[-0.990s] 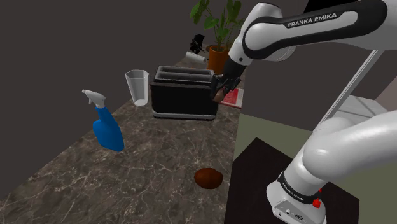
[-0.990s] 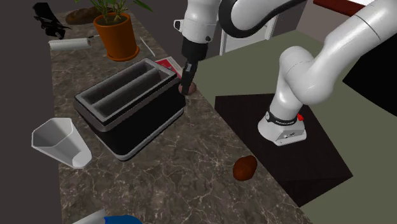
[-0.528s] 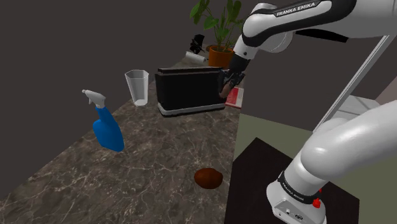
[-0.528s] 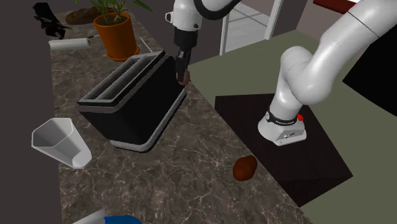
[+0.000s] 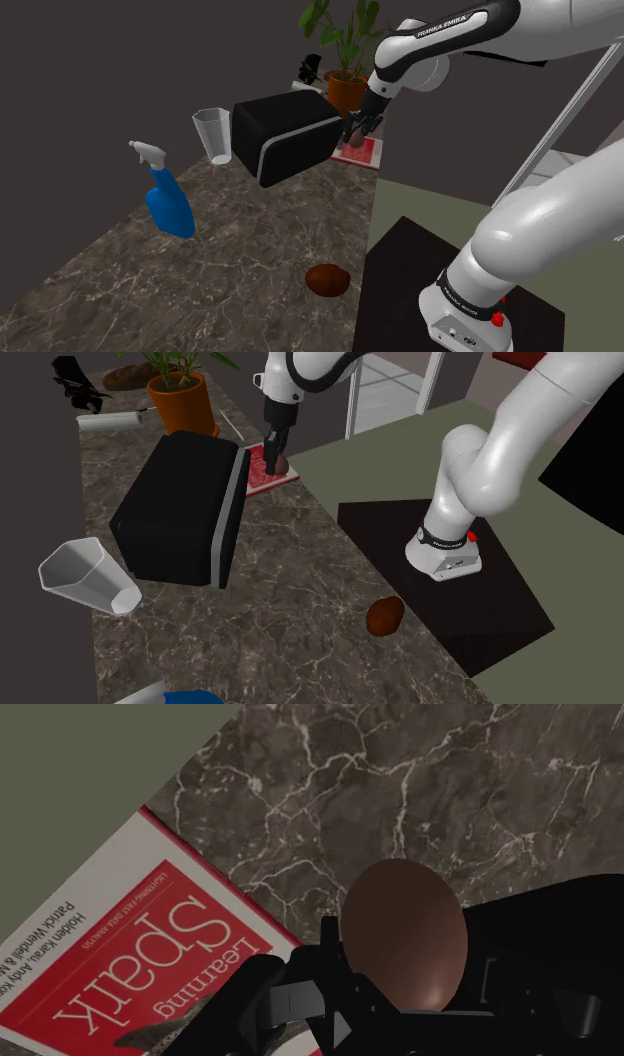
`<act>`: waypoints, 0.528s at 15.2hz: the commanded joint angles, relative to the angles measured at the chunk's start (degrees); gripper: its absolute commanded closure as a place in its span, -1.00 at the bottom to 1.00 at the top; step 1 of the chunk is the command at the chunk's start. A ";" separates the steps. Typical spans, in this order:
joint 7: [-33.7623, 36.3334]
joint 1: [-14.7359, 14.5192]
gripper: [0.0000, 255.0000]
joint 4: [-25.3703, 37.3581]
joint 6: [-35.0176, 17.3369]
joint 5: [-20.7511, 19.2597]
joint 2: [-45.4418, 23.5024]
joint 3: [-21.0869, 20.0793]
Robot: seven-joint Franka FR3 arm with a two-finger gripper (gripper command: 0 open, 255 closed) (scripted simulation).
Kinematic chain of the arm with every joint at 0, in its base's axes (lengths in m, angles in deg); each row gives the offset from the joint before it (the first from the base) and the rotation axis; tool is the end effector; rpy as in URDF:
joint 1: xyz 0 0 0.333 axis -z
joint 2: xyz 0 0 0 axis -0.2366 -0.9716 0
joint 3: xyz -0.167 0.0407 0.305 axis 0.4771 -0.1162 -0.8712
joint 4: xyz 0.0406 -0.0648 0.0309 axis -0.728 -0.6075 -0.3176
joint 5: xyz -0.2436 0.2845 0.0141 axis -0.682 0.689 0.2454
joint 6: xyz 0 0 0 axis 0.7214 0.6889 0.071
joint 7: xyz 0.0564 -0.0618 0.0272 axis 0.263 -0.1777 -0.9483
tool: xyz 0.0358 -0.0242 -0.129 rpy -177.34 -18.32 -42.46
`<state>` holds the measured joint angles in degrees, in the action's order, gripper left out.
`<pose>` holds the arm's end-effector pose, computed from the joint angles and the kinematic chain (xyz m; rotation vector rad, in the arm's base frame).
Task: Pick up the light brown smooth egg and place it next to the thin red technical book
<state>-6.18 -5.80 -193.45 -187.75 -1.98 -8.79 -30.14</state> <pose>0.4008 -0.1222 0.4503 -2.9028 0.3616 -0.2982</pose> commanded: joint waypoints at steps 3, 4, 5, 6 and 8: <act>-1.09 -0.33 1.00 -1.74 -3.25 0.85 -1.44 0.25; -1.40 -0.43 1.00 -2.18 -4.06 1.11 -1.84 0.33; -1.73 -0.54 1.00 -2.60 -4.88 1.38 -2.27 0.41; -2.06 -0.65 1.00 -3.01 -5.70 1.66 -2.71 0.50; -2.77 -0.90 1.00 -3.80 -7.34 2.29 -3.64 0.67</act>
<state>-8.41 -6.60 -196.74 -194.11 -0.04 -11.91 -29.66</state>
